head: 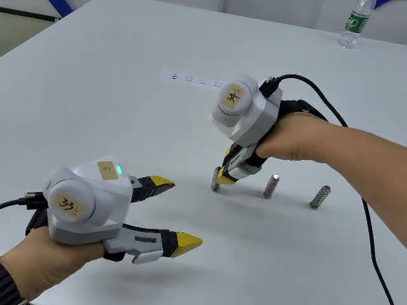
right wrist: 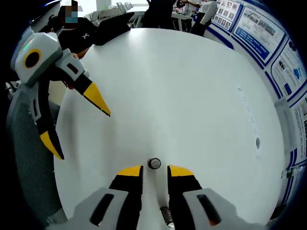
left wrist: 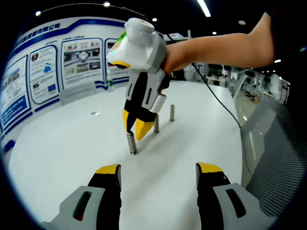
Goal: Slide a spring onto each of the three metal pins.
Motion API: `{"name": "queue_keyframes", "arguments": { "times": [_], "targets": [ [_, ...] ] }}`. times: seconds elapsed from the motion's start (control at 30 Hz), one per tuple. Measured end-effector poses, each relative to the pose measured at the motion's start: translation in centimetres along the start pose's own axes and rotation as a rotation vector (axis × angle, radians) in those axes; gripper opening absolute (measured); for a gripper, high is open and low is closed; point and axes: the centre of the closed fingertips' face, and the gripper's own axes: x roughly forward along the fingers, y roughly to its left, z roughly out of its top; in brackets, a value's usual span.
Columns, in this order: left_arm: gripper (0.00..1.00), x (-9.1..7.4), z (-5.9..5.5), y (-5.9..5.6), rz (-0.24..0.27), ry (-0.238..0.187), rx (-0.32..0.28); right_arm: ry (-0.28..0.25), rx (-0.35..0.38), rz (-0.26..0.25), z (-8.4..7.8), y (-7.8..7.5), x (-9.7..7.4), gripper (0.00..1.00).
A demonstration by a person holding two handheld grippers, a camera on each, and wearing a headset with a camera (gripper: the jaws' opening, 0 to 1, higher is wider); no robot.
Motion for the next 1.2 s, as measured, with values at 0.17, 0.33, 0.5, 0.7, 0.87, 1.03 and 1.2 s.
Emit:
{"name": "queue_keyframes", "arguments": {
  "times": [0.17,0.33,0.5,0.7,0.87,1.03,1.2],
  "targets": [
    [0.65,0.1,0.3,0.0,-0.001,-0.001,0.004,-0.023,0.017,-0.015,-0.4,0.0,-0.8,0.23],
    [0.65,0.2,0.5,-0.1,-0.002,-0.002,0.008,-0.060,0.036,-0.034,-0.6,0.1,-1.8,0.24],
    [0.65,0.2,0.7,-0.1,-0.003,-0.001,0.012,-0.107,0.055,-0.058,-0.7,0.5,-3.1,0.26],
    [0.65,0.3,0.9,0.0,0.001,-0.004,0.016,-0.168,0.088,-0.083,-0.8,0.4,-4.3,0.28],
    [0.66,0.4,1.3,-0.2,-0.001,-0.007,0.023,-0.205,0.116,-0.103,-1.4,0.8,-5.5,0.29],
    [0.66,0.4,1.6,-0.2,0.001,-0.011,0.023,-0.269,0.163,-0.124,-1.9,1.1,-6.7,0.31],
    [0.66,0.4,1.8,-0.3,0.003,-0.013,0.026,-0.321,0.197,-0.139,-2.7,1.3,-8.0,0.32]
  ]
}}
